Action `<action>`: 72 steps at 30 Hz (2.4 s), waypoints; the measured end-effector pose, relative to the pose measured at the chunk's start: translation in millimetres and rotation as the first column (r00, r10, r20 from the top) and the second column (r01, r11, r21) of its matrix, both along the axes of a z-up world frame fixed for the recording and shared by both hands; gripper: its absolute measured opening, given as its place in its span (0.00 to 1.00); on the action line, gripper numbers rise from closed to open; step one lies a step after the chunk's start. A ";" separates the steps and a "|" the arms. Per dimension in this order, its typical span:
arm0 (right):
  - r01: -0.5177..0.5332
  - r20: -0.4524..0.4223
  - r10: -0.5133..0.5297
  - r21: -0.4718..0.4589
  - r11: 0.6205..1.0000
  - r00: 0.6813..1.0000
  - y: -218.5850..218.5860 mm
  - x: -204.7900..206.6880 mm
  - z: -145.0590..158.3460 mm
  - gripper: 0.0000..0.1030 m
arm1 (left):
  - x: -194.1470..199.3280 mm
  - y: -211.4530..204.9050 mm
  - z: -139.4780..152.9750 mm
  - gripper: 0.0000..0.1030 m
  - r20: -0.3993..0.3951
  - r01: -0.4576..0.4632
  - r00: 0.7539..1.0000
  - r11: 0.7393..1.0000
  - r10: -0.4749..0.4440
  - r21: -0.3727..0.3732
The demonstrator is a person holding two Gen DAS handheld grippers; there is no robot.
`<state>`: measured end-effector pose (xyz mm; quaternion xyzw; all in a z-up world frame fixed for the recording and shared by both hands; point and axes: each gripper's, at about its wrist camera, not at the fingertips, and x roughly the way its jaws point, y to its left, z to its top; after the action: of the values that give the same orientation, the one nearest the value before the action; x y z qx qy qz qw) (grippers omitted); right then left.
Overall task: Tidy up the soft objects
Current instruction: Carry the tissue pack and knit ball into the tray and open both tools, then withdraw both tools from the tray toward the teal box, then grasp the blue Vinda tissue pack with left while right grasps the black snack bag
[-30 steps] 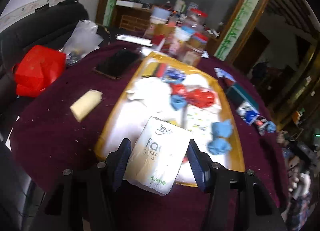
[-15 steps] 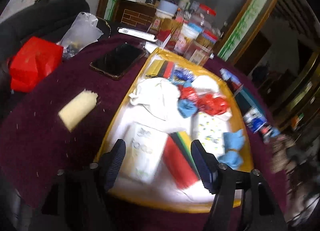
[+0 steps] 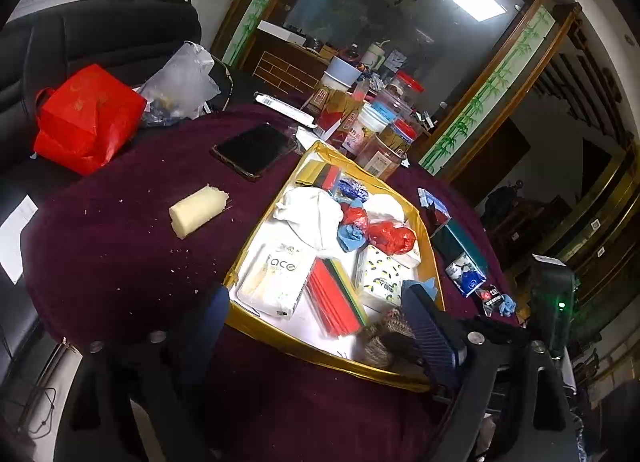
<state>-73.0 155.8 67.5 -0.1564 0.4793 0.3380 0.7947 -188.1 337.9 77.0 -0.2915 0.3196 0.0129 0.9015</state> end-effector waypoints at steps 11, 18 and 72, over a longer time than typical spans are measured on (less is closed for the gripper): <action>0.119 0.149 -0.139 0.135 0.984 0.979 -85.8 -18.4 41.1 0.73 | 0.0 -19.9 -0.9 0.90 -0.002 0.051 0.999 0.998 -0.052 -0.023; 0.438 0.064 -0.457 0.197 0.877 0.887 -223.4 25.7 29.4 0.75 | 7.0 -66.3 11.6 0.90 0.028 0.170 0.985 0.986 -0.170 0.006; 0.612 -0.109 -0.670 0.535 0.583 0.734 -355.4 126.7 3.8 0.78 | 120.9 -265.4 23.2 0.91 -0.154 0.516 0.856 0.837 -0.494 0.183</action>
<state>53.7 -199.6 71.4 0.2387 0.3460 0.1394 0.8966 -67.3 72.5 100.3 -0.0953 0.4269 -0.1759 0.8819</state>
